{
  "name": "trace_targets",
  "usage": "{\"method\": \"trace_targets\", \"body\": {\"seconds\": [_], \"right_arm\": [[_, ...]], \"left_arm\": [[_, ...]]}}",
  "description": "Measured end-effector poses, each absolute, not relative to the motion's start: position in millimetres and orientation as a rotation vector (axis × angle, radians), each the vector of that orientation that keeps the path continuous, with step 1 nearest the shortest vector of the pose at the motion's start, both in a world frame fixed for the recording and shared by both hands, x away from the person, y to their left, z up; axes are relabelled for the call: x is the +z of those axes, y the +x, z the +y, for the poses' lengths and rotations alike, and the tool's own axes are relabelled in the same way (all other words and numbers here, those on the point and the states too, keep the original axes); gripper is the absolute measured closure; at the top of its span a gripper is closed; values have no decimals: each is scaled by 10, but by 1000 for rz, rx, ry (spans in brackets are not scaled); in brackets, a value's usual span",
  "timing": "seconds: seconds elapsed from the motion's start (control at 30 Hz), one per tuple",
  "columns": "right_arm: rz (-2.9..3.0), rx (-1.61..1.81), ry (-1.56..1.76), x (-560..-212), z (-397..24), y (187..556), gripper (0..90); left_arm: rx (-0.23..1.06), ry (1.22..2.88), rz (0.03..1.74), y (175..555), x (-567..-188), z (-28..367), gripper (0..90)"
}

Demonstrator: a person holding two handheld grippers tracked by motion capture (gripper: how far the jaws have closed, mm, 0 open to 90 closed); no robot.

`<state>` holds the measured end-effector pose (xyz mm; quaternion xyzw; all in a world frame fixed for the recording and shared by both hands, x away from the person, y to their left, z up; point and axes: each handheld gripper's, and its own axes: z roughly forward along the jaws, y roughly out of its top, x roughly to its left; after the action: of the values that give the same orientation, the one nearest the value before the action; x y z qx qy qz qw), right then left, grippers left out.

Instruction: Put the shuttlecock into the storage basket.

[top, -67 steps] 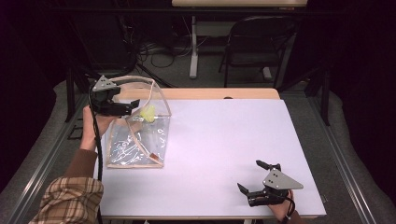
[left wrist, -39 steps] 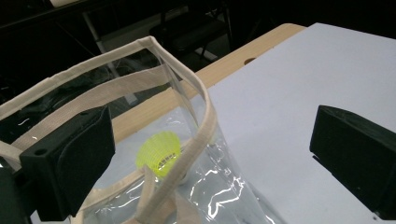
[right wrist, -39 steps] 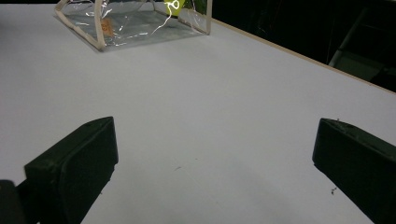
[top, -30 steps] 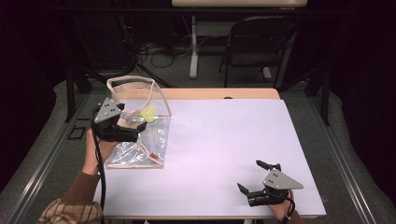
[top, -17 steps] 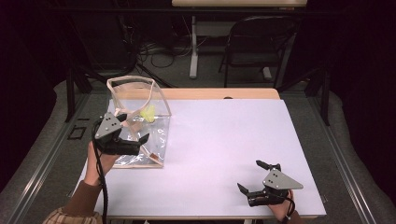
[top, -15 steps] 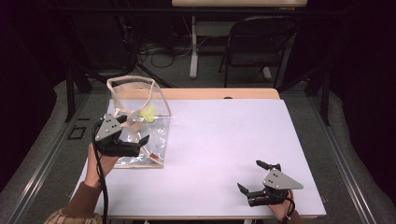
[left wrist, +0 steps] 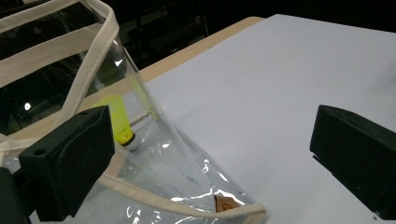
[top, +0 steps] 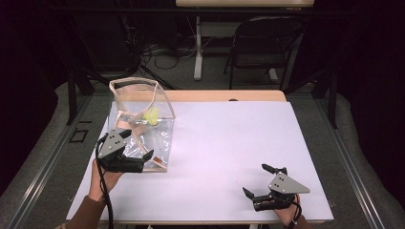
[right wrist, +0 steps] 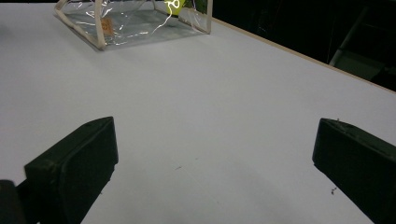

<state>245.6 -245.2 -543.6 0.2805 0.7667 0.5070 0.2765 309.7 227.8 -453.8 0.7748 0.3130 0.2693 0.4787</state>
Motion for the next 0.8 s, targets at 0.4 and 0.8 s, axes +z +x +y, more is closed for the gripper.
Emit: {"method": "trace_targets", "body": {"seconds": [0.4,0.8], "right_arm": [[2063,1360,754,-5438,-2450,2457,0],[2064,1358,756,-5440,-2447,2457,0]], "left_arm": [[644,1897,747,2975,-4667,2271,0],[637,1862,739,2864,-4804,2304,0]]}}
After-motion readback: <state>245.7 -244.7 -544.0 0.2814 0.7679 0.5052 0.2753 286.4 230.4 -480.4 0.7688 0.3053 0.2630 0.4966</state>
